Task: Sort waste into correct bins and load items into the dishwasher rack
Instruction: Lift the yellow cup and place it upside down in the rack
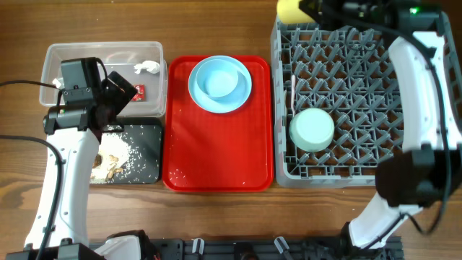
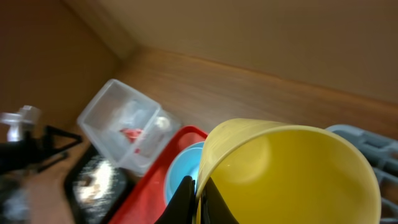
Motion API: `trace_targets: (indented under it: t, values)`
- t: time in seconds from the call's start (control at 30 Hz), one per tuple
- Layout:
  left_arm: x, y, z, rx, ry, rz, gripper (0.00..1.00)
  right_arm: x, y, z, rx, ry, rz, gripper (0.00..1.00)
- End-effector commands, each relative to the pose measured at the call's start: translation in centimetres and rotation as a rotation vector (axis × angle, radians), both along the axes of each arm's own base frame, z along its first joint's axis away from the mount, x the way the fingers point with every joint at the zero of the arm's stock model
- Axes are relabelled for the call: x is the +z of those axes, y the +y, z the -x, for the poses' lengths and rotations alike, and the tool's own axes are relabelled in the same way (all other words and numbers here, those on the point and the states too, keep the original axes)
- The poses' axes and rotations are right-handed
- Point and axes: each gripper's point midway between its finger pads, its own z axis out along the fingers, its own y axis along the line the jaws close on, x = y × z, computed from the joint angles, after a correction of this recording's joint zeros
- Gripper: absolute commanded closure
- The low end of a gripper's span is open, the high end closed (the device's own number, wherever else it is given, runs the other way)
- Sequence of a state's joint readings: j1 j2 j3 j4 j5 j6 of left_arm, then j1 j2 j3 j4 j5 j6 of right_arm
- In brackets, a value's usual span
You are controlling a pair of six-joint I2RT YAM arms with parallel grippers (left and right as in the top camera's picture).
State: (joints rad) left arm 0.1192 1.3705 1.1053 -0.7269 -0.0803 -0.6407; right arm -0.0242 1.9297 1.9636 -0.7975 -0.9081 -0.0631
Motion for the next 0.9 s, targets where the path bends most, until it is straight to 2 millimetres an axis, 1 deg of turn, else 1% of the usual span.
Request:
trace_targets:
  t: [0.0,0.03,0.13,0.17,0.2,0.27,0.33,0.43,0.47,0.63,0.7,0.73,0.8,0.87]
  values:
    - [0.8,0.2,0.0,-0.009,-0.02,-0.014,0.0,-2.6,0.1,0.3,0.214,0.1,-0.295,0.96]
    - [0.8,0.2,0.0,-0.008,-0.02,-0.014,0.0,-4.6,-0.5,-0.5,0.239,0.139,-0.36,0.96]
    - [0.8,0.2,0.0,-0.008,-0.02,-0.014,0.0,-8.6,-1.5,-2.0,0.213,0.206,-0.388,0.96]
    - [0.8,0.2,0.0,-0.008,-0.02,-0.014,0.0,-10.4,-2.1,-2.5,0.194,0.238,-0.392,0.96]
    - [0.8,0.2,0.0,-0.008,-0.02,-0.014,0.0,-11.5,-2.6,-2.7,0.182,0.259,-0.399,0.96]
    - [0.8,0.2,0.0,-0.008,-0.02,-0.014,0.0,-13.4,-3.5,-3.1,0.155,0.306,-0.414,0.96]
    - [0.8,0.2,0.0,-0.008,-0.02,-0.014,0.0,-14.9,-4.3,-3.2,0.128,0.344,-0.419,0.96]
    - [0.8,0.2,0.0,-0.008,-0.02,-0.014,0.0,-16.8,-5.7,-3.4,0.056,0.383,-0.363,0.96]
    - [0.8,0.2,0.0,-0.008,-0.02,-0.014,0.0,-17.6,-6.4,-3.5,0.017,0.405,-0.328,0.96]
    - [0.8,0.2,0.0,-0.008,-0.02,-0.014,0.0,-19.7,-9.0,-3.0,-0.08,0.477,-0.247,0.95]
    - [0.8,0.2,0.0,-0.008,-0.02,-0.014,0.0,-20.1,-9.6,-2.6,-0.089,0.488,-0.236,0.94]
    - [0.8,0.2,0.0,-0.008,-0.02,-0.014,0.0,-20.2,-10.0,-2.3,-0.093,0.495,-0.234,0.92]
    - [0.8,0.2,0.0,-0.008,-0.02,-0.014,0.0,-20.1,-10.8,-1.9,-0.102,0.504,-0.236,0.88]
    - [0.8,0.2,0.0,-0.008,-0.02,-0.014,0.0,-19.9,-11.9,-1.6,-0.12,0.508,-0.241,0.86]
